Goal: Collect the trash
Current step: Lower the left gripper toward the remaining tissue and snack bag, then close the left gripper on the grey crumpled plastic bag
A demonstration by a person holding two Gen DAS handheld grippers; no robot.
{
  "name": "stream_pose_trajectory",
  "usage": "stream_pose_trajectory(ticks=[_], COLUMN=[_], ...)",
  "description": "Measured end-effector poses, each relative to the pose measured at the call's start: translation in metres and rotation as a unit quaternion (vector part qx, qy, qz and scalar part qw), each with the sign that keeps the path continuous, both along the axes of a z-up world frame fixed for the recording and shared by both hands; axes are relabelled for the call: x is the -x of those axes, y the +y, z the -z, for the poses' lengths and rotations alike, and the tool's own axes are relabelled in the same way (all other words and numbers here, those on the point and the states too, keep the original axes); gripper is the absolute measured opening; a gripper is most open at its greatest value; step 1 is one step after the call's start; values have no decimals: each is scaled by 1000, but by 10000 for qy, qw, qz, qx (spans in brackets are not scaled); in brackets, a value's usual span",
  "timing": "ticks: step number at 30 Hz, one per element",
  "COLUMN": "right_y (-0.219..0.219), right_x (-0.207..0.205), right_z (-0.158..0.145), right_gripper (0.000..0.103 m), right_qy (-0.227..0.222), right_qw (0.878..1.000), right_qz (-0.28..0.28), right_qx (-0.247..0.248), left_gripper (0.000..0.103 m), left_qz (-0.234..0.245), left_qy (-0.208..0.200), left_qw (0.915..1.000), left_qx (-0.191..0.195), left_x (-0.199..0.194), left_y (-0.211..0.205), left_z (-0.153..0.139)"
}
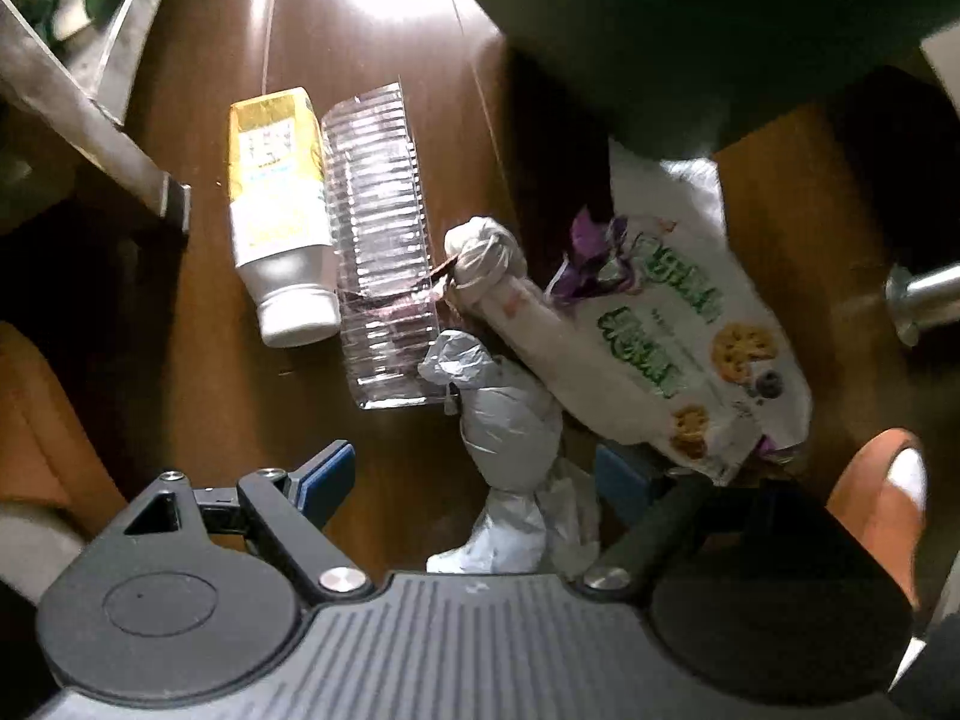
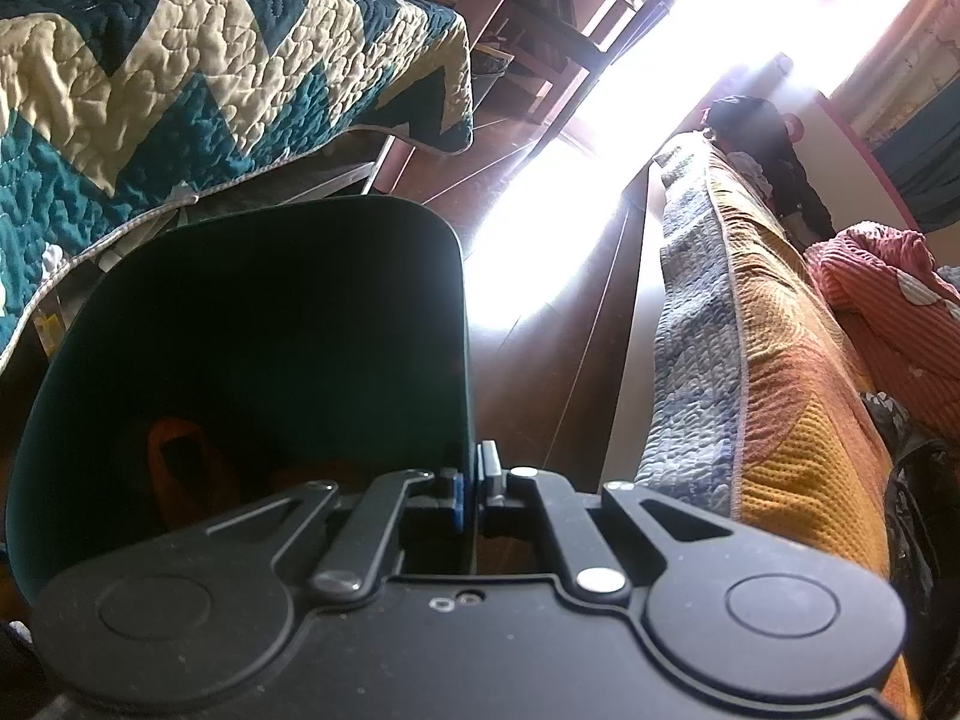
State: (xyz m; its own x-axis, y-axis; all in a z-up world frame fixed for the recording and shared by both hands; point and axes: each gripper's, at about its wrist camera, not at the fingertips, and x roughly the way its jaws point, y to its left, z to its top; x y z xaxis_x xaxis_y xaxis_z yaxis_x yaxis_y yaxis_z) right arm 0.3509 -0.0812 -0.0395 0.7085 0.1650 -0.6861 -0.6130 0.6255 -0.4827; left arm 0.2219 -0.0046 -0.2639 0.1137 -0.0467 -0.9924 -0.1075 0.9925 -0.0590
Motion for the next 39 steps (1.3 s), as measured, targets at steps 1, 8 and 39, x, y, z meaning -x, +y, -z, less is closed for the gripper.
stream_pose_trajectory(ticks=[1, 8, 39], right_y=[0, 1, 2], right_x=[0, -1, 1], right_z=[0, -2, -1], right_gripper=[4, 5, 5], right_qy=[14, 87, 57], right_qw=[10000, 9999, 9999], right_qz=[1, 12, 33], right_qx=[-10, -53, -82], left_gripper=[87, 87, 39], left_qz=[43, 115, 137], left_qy=[28, 161, -138], left_qw=[10000, 9998, 9995], left_qx=[-55, -21, 255], left_x=[-1, -8, 13], left_y=[-1, -7, -2], left_z=[4, 29, -18])
